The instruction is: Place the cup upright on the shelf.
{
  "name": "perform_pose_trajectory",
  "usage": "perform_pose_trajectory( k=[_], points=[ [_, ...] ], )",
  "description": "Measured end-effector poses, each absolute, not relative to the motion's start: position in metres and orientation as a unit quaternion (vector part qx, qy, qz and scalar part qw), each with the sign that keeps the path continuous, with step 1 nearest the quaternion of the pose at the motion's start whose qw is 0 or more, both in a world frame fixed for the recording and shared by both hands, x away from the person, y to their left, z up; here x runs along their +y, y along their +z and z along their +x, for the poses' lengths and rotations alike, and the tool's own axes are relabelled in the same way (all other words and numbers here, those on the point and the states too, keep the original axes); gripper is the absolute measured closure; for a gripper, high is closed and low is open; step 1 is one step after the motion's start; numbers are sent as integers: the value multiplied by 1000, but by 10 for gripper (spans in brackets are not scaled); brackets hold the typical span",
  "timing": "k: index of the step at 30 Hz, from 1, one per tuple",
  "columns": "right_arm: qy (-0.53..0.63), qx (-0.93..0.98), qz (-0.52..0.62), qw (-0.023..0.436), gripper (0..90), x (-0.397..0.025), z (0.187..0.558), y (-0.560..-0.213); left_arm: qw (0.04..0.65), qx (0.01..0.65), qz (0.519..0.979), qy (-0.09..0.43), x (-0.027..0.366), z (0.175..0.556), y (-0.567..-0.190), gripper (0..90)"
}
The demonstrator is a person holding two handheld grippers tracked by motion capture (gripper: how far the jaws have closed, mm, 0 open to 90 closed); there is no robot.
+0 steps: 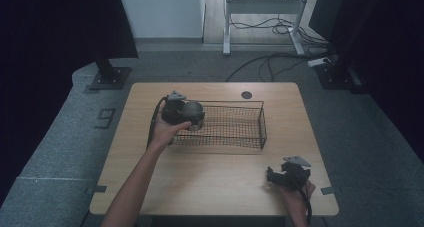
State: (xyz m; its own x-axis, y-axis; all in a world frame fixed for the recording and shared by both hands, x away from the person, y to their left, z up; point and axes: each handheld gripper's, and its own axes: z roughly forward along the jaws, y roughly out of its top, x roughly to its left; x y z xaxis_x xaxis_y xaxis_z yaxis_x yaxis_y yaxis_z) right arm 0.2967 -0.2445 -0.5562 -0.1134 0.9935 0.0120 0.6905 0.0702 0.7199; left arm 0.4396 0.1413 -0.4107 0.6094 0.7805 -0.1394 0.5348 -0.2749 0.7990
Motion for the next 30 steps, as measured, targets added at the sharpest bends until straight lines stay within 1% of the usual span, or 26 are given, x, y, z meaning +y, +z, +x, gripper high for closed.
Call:
perform_pose_trajectory(
  k=[30],
  points=[
    [295, 685, 614, 256, 26, -245, 297, -556, 407, 431, 796, 118, 127, 461, -440, 144]
  ],
)
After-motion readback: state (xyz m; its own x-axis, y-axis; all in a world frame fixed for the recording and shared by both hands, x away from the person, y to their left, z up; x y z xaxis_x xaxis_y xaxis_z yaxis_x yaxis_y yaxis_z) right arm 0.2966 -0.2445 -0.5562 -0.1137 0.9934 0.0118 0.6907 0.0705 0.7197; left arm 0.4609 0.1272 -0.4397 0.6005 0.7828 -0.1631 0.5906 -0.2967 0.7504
